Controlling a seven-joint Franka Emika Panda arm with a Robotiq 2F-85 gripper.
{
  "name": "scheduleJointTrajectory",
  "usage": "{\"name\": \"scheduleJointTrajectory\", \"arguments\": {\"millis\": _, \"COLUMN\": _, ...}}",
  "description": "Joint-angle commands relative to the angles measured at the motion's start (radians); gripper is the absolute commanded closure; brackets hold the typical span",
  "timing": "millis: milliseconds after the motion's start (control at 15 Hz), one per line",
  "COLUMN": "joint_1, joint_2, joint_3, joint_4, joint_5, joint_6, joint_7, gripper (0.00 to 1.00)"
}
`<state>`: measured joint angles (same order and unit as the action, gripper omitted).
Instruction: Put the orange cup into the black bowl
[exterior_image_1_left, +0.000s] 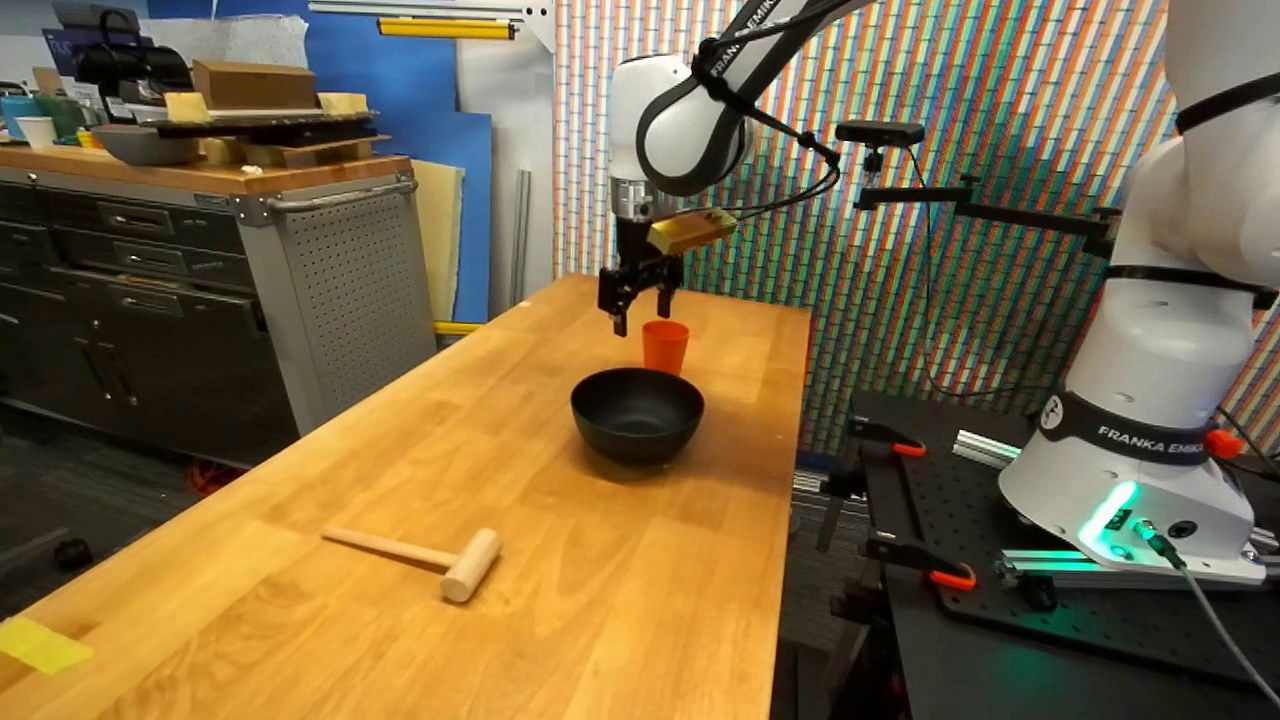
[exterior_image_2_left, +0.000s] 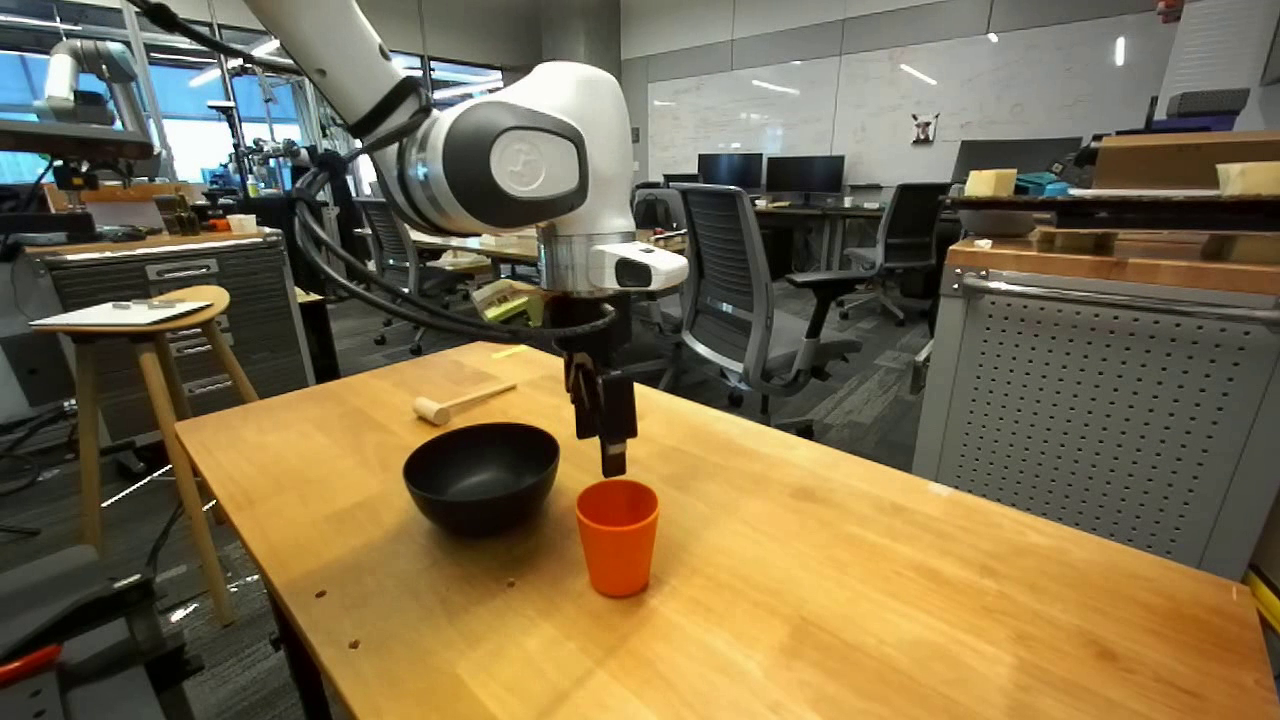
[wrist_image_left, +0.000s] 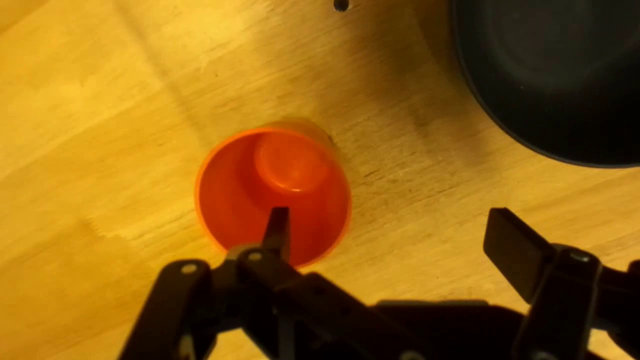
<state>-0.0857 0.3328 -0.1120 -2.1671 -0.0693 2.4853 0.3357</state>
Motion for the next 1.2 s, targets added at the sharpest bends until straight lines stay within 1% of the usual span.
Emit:
{"name": "scheduleJointTrajectory", "arguments": {"millis": 0, "joint_1": -0.024, "joint_2": 0.065, "joint_3": -0.005, "joint_4": 0.068, "joint_5": 0.061, "joint_6": 0.006, "joint_7": -0.081, "gripper": 0.0}}
{"name": "scheduleJointTrajectory", "arguments": {"millis": 67, "joint_1": -0.029, "joint_2": 0.077, "joint_3": -0.006, "joint_4": 0.075, "joint_5": 0.069, "joint_6": 0.009, "joint_7": -0.09, "gripper": 0.0}}
{"name": "scheduleJointTrajectory", "arguments": {"millis": 133, "joint_1": -0.034, "joint_2": 0.09, "joint_3": -0.006, "joint_4": 0.079, "joint_5": 0.076, "joint_6": 0.012, "joint_7": -0.098, "gripper": 0.25}}
{"name": "scheduleJointTrajectory", "arguments": {"millis": 200, "joint_1": -0.039, "joint_2": 0.101, "joint_3": -0.005, "joint_4": 0.084, "joint_5": 0.087, "joint_6": 0.007, "joint_7": -0.103, "gripper": 0.28}}
{"name": "scheduleJointTrajectory", "arguments": {"millis": 267, "joint_1": -0.042, "joint_2": 0.111, "joint_3": -0.005, "joint_4": 0.088, "joint_5": 0.095, "joint_6": 0.007, "joint_7": -0.106, "gripper": 0.34}}
{"name": "scheduleJointTrajectory", "arguments": {"millis": 333, "joint_1": -0.045, "joint_2": 0.119, "joint_3": -0.003, "joint_4": 0.092, "joint_5": 0.105, "joint_6": 0.005, "joint_7": -0.109, "gripper": 0.44}}
{"name": "scheduleJointTrajectory", "arguments": {"millis": 667, "joint_1": -0.044, "joint_2": 0.137, "joint_3": -0.007, "joint_4": 0.101, "joint_5": 0.12, "joint_6": 0.0, "joint_7": -0.107, "gripper": 0.82}}
{"name": "scheduleJointTrajectory", "arguments": {"millis": 733, "joint_1": -0.044, "joint_2": 0.137, "joint_3": -0.008, "joint_4": 0.101, "joint_5": 0.121, "joint_6": 0.001, "joint_7": -0.106, "gripper": 0.88}}
{"name": "scheduleJointTrajectory", "arguments": {"millis": 800, "joint_1": -0.043, "joint_2": 0.137, "joint_3": -0.01, "joint_4": 0.101, "joint_5": 0.119, "joint_6": 0.002, "joint_7": -0.104, "gripper": 0.91}}
{"name": "scheduleJointTrajectory", "arguments": {"millis": 933, "joint_1": -0.043, "joint_2": 0.135, "joint_3": -0.013, "joint_4": 0.102, "joint_5": 0.118, "joint_6": 0.002, "joint_7": -0.102, "gripper": 0.93}}
{"name": "scheduleJointTrajectory", "arguments": {"millis": 1067, "joint_1": -0.044, "joint_2": 0.135, "joint_3": -0.017, "joint_4": 0.102, "joint_5": 0.117, "joint_6": 0.002, "joint_7": -0.101, "gripper": 0.9}}
{"name": "scheduleJointTrajectory", "arguments": {"millis": 1133, "joint_1": -0.046, "joint_2": 0.135, "joint_3": -0.019, "joint_4": 0.103, "joint_5": 0.118, "joint_6": 0.002, "joint_7": -0.1, "gripper": 0.92}}
